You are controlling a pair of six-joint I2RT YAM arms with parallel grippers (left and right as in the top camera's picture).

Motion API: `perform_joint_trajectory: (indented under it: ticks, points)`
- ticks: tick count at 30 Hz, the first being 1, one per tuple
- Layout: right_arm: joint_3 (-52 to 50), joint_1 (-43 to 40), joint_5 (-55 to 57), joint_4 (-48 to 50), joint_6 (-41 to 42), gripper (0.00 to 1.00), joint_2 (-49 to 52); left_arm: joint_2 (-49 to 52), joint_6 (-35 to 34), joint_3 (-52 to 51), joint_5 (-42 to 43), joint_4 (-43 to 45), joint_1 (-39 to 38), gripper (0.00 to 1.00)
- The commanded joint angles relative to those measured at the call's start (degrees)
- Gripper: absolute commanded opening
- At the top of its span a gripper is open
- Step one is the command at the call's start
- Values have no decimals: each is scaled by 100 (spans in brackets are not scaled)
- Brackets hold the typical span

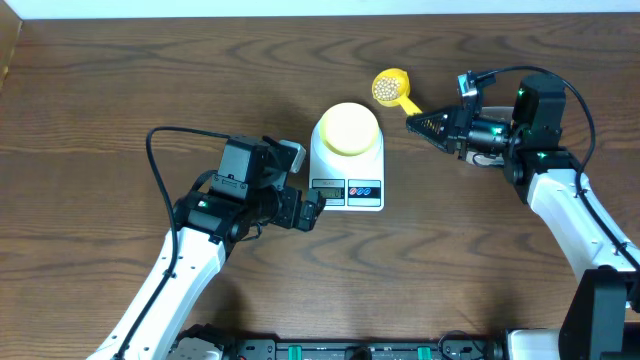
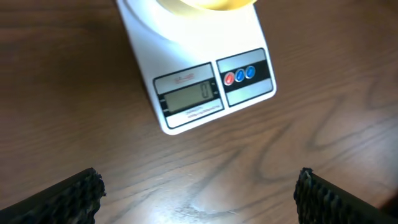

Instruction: Scoop item into bowl and weigh 50g on scale

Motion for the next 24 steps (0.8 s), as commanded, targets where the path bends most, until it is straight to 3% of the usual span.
perform_joint_trajectory:
  ticks: [1,24]
  points:
    - [-2,31,-42,15,11,1,28,24,13,9,-267,28,-9,100]
    - [-2,37,-44,15,9,1,28,24,15,9,-223,50,-9,100]
